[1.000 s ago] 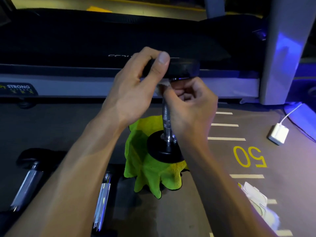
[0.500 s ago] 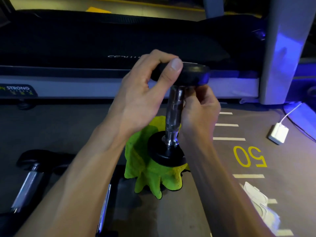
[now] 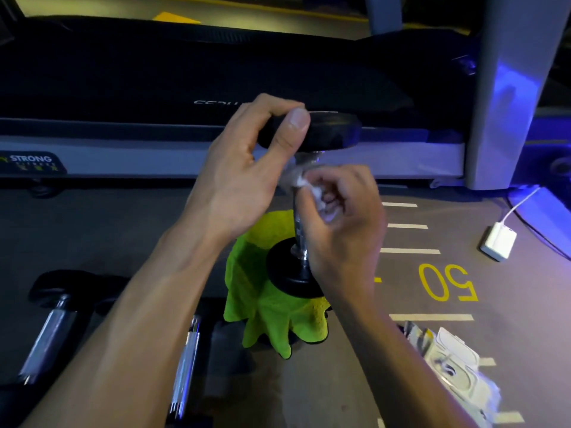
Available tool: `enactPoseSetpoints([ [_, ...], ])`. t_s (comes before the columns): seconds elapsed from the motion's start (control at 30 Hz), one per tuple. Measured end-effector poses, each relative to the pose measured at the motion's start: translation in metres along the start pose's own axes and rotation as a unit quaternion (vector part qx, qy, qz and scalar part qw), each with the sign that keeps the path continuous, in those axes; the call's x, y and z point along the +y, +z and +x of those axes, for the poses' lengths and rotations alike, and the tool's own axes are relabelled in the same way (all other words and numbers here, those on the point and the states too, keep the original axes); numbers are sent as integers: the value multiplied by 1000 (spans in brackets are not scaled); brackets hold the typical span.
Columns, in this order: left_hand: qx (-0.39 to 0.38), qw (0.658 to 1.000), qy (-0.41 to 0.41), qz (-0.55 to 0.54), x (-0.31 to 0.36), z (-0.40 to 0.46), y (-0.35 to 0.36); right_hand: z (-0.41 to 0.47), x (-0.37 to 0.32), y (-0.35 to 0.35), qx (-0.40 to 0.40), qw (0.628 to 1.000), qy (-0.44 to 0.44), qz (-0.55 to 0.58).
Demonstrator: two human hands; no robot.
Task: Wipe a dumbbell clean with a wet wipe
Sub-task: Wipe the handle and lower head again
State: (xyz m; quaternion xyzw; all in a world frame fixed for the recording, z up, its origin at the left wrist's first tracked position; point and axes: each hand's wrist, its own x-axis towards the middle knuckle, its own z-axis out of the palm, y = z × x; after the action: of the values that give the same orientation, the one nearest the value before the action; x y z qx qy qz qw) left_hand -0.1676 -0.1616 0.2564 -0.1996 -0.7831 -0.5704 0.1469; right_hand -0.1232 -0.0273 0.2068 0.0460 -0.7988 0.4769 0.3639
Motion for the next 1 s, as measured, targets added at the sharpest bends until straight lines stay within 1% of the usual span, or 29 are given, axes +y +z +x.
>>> enactPoseSetpoints([
  [0.07, -6, 1000, 2, -4, 0, -1, -1, -13, 3, -9, -60, 997, -12, -42],
  [0.13, -11, 1000, 6, -1, 1, -2, -1, -13, 3, -15, -92, 994, -15, -59],
  [0.2, -14, 1000, 5, 3, 2, -2, 0, 2, -3, -15, -78, 994, -32, -74],
  [0.27, -11, 1000, 3, 0, 1, -1, 0, 17, -9, -11, -29, 997, -48, -47],
  [0.33, -7, 1000, -1, 0, -1, -1, -3, 17, -10, -7, -15, 998, -47, -25],
  [0.4, -7, 1000, 0, 0, -1, -2, -5, 3, -1, -12, -52, 998, -28, -18],
  [0.5, -8, 1000, 1, -5, -2, -4, -4, -27, 14, -29, -136, 989, -16, -51],
  [0.57, -3, 1000, 1, -5, -1, -3, -3, -27, 13, -33, -153, 987, -17, -54],
  [0.6, -3, 1000, -1, -6, -2, -3, -2, -19, 9, -29, -138, 989, -16, -41],
  [0.63, -4, 1000, -4, -6, -2, -3, -1, -7, 7, -23, -106, 994, -10, -14],
  [0.7, -7, 1000, -8, -3, -3, -3, -1, 18, 4, -10, -53, 994, 34, 84],
  [0.77, 2, 1000, -9, -6, -3, -2, -3, 23, 8, -4, -49, 985, 73, 148],
  [0.8, 11, 1000, -8, -9, -4, -2, -4, 17, 10, -4, -58, 983, 89, 151],
  [0.87, 19, 1000, -7, -12, -6, -1, -5, -3, 16, -13, -83, 985, 100, 117],
  [0.93, 17, 1000, -7, -14, -6, -1, -4, -21, 19, -25, -117, 988, 80, 61],
  [1.0, 17, 1000, -5, -14, -5, -1, -3, -23, 20, -32, -148, 986, 66, 32],
])
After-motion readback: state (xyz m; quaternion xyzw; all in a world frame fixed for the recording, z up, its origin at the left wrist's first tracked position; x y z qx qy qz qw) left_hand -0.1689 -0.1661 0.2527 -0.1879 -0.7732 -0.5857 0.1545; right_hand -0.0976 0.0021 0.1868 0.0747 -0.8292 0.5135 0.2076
